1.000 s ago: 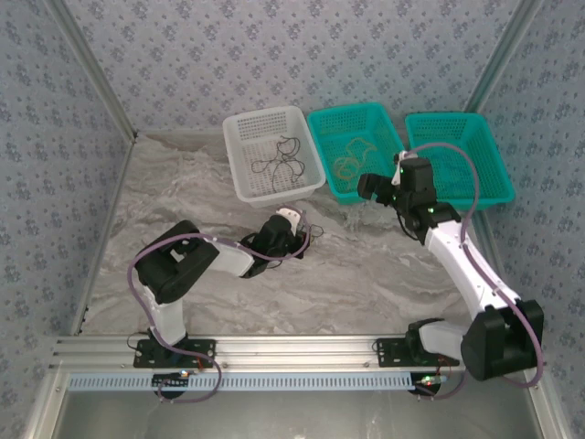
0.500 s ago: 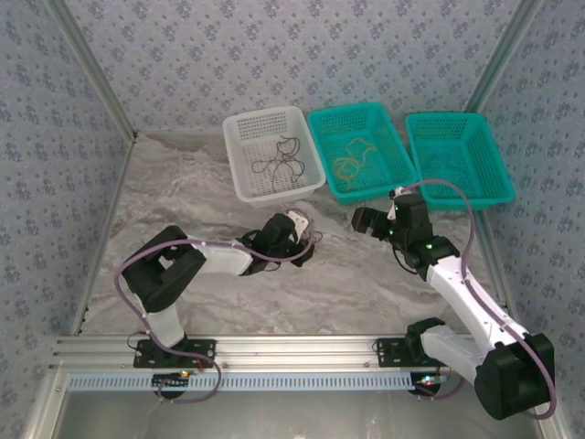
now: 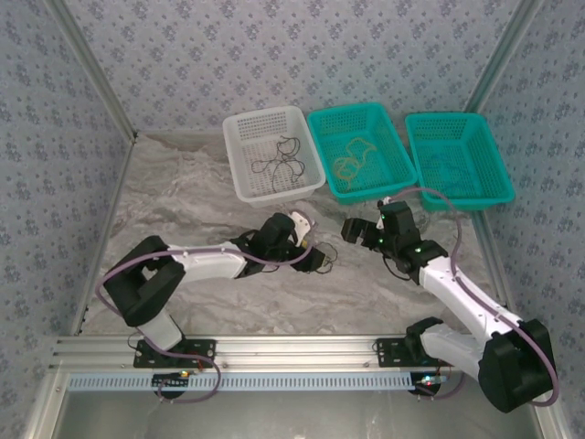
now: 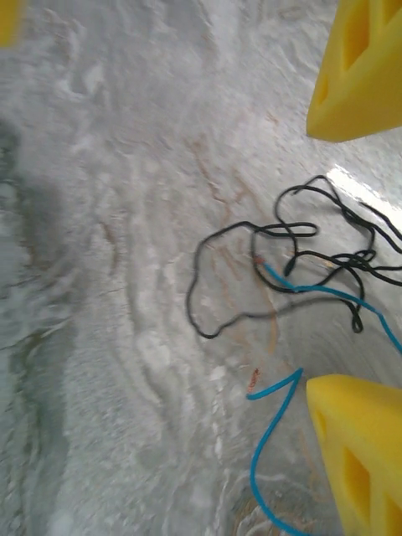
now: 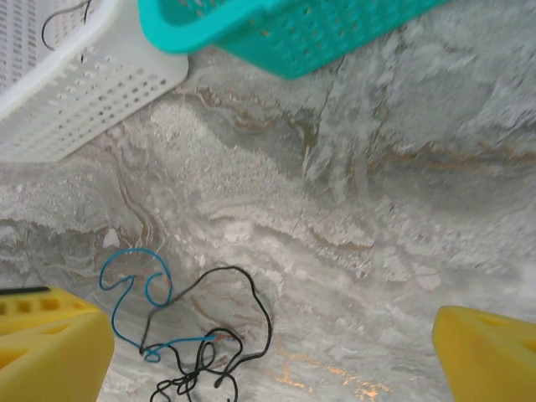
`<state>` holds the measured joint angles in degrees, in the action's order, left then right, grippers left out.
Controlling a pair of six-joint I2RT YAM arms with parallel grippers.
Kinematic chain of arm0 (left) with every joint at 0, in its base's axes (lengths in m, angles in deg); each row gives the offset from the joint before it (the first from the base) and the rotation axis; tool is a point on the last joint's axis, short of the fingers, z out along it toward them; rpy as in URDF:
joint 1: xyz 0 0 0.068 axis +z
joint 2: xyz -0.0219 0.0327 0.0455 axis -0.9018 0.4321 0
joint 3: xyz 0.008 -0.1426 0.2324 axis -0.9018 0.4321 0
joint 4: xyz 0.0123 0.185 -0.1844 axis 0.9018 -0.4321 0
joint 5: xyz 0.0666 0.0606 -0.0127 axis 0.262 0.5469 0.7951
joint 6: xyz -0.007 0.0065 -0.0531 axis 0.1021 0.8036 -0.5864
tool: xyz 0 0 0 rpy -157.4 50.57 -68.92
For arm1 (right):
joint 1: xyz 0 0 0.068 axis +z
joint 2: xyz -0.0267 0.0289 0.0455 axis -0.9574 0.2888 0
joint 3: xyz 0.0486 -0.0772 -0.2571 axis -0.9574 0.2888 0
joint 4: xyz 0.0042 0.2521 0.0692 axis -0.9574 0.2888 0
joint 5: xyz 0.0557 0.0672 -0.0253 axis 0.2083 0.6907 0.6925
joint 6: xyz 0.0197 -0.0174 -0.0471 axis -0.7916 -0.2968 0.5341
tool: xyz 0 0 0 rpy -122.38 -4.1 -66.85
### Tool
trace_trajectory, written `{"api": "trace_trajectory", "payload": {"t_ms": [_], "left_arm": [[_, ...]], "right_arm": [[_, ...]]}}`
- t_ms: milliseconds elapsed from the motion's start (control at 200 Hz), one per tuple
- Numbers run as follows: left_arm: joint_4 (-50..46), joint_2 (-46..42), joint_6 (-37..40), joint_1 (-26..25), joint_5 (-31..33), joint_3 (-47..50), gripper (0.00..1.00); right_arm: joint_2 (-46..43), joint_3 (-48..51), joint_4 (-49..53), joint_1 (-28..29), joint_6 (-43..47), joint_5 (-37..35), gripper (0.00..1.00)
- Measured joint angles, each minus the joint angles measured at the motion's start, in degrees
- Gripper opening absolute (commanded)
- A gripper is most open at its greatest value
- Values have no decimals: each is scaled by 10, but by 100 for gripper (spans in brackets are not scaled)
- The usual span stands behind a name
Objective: Untangle the cables
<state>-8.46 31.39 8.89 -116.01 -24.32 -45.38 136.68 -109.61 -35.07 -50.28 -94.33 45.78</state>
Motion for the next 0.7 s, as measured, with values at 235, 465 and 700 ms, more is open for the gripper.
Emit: {"api": "trace_trajectory", "payload": {"t_ms": [235,465,700], "left_arm": [[-9,-34,-104,43,37,1,81],[-85,-37,-174,86,42,1,69],[-154,-11,-177,84,33,-19,65]], "right_arm": [[58,19,-48,36,-39,18,96],[108,19,-75,64,-45,28,84],[132,16,-84,82,-45,34,85]]}}
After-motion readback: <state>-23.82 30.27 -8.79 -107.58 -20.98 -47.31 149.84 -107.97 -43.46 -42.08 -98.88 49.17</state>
